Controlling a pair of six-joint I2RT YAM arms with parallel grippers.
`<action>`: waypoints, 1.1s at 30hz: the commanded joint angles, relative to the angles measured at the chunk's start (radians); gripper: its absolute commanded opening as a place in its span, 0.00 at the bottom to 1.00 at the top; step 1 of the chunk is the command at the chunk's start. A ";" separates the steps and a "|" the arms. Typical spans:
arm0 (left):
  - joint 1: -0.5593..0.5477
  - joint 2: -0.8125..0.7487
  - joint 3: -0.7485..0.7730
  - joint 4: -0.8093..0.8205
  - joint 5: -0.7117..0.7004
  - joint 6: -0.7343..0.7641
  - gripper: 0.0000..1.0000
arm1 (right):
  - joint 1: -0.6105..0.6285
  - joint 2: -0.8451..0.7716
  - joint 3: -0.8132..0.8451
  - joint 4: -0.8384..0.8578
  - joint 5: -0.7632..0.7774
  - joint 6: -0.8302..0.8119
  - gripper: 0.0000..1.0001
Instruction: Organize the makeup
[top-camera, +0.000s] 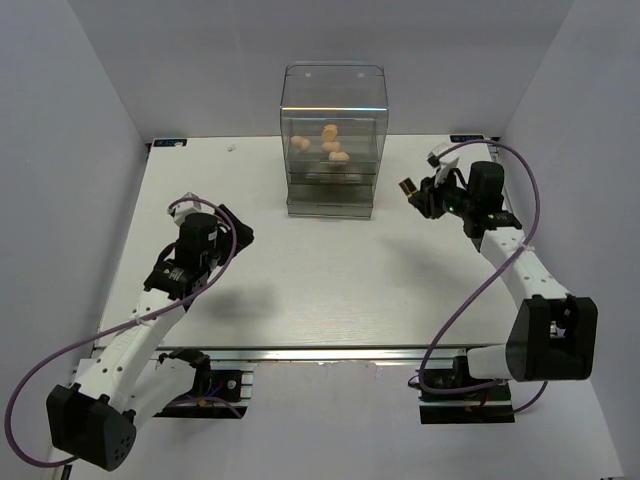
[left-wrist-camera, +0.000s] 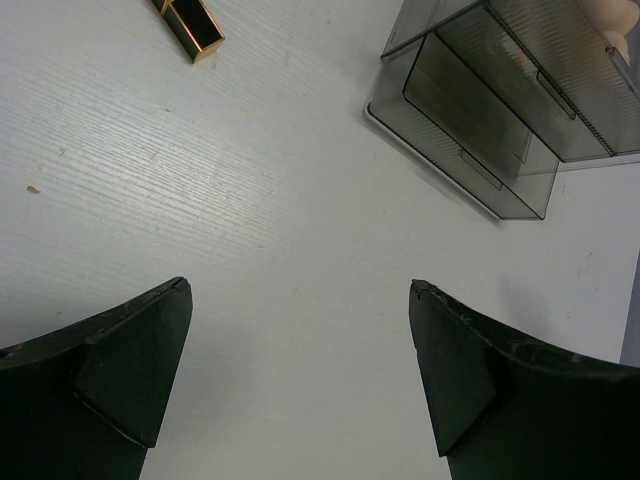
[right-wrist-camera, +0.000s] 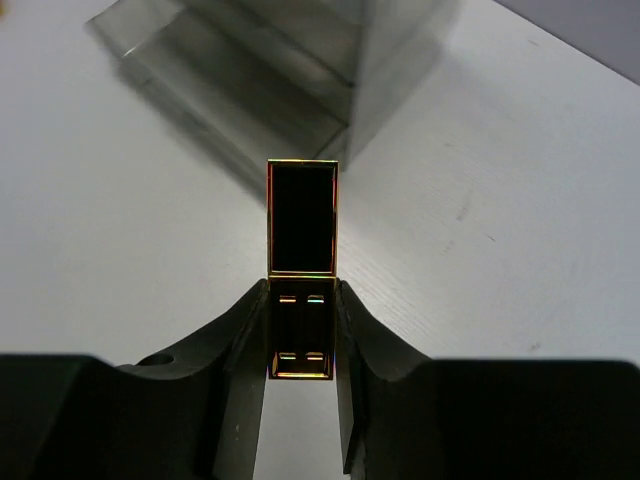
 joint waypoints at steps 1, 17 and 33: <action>0.014 0.008 -0.010 0.034 0.032 0.009 0.98 | 0.014 -0.046 -0.017 -0.144 -0.320 -0.319 0.00; 0.071 -0.013 -0.047 0.040 0.083 0.025 0.98 | 0.388 0.325 0.431 -0.298 0.057 -0.778 0.00; 0.082 -0.031 -0.050 0.005 0.077 0.008 0.98 | 0.496 0.686 0.730 -0.280 0.296 -0.855 0.38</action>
